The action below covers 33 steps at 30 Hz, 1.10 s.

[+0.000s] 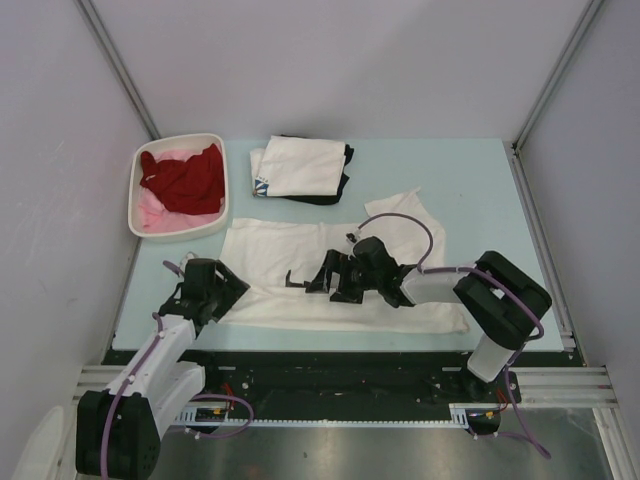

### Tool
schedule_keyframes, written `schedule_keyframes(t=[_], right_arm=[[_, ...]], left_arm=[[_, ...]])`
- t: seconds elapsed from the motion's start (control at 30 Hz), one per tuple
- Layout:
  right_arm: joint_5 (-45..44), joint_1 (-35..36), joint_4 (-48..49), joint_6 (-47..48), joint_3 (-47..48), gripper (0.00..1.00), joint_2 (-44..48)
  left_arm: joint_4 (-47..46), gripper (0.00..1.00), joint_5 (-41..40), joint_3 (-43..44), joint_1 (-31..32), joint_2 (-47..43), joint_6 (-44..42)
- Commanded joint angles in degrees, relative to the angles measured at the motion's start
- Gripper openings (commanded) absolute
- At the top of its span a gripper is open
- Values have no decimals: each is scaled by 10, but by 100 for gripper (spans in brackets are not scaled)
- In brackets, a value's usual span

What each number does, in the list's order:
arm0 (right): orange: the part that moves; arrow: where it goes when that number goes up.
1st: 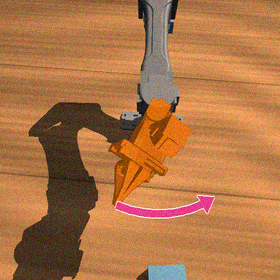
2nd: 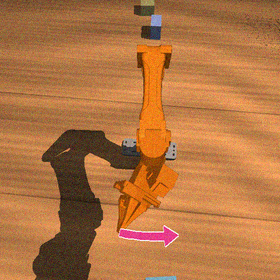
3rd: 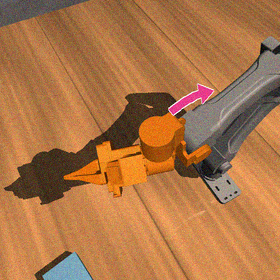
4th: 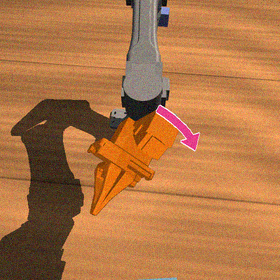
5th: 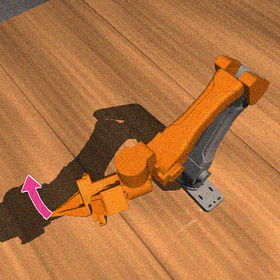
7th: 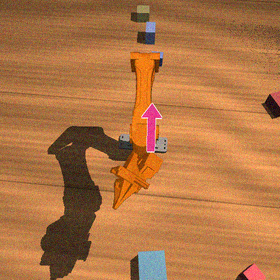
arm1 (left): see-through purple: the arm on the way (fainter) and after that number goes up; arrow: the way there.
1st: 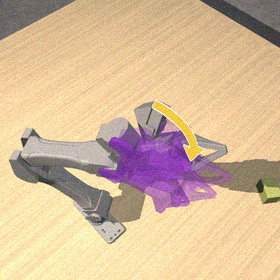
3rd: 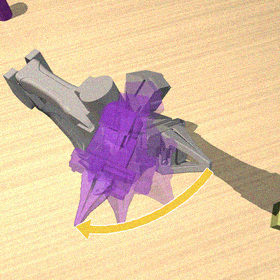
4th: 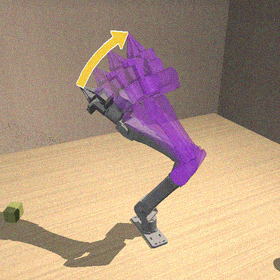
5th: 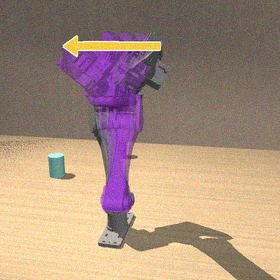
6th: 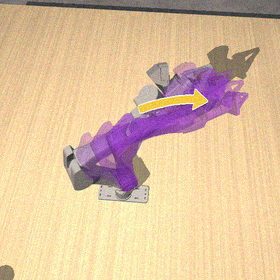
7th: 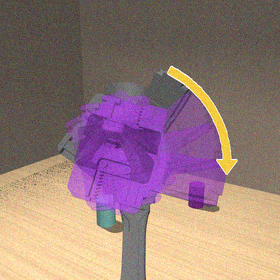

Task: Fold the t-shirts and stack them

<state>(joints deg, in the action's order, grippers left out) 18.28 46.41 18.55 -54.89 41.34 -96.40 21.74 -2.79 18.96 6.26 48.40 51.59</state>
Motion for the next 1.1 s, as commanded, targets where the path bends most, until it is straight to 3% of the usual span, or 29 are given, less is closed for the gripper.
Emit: schedule_keyframes(t=[0.0,0.23,0.57,0.73,0.83,0.97,1.07], right_arm=[[11,-20,50,-3,5,100,-22],[-4,-48,84,6,15,100,-25],[-71,-91,99,98,167,100,-95],[-154,-109,92,142,187,100,-16],[-177,-117,25,188,187,100,49],[-131,-133,-144,189,186,100,144],[-110,-104,-222,180,170,100,168]], left_arm=[[-13,75,-9,11,1,1,0],[-10,75,-13,17,1,0,-6],[-6,76,-23,15,-2,-2,-12],[8,76,-12,36,-9,-10,-24],[22,76,-10,56,-10,-27,-32],[33,77,-13,75,-11,-41,-38],[33,77,-10,76,-14,-40,-32]])
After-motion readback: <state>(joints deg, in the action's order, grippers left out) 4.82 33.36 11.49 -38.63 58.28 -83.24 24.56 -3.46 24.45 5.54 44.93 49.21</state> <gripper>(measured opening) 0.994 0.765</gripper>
